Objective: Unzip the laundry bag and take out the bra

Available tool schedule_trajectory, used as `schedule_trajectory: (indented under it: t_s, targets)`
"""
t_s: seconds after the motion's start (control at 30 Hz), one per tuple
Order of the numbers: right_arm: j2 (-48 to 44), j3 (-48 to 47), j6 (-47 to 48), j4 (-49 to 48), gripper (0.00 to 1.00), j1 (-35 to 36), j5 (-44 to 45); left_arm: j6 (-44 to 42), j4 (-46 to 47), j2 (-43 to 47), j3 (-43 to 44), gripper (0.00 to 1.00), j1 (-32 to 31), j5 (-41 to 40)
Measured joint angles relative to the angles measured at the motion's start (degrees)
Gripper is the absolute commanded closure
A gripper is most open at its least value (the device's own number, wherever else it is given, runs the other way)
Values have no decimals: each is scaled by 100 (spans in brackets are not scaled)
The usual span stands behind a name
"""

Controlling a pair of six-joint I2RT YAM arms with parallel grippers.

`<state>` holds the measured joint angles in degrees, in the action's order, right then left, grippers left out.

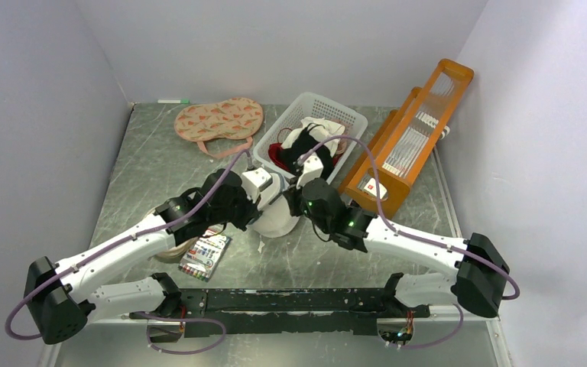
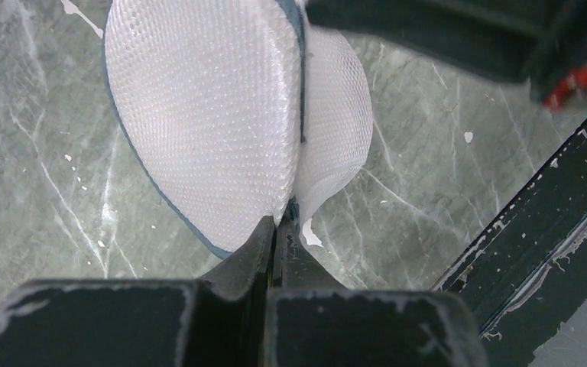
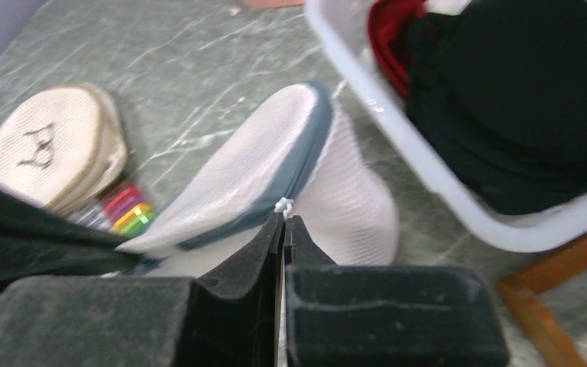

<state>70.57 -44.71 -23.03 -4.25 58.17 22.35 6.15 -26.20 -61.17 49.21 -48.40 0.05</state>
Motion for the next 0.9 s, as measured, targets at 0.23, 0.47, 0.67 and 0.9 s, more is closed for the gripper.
schedule_trajectory:
  t_s: [0.23,0.47,0.67,0.9]
  targets:
    - [-9,-7,297,131,100,-422,17,-4,15,-2,0,85,0,-7]
    - [-260,223,529,11,100,-448,-636,-39,2,-2,-2,37,0,179]
    - [-295,240,376,-199,100,-393,-1158,-15,179,286,-68,21,0,706]
    - [-295,240,109,-337,100,-238,-1451,28,278,243,-68,24,44,839]
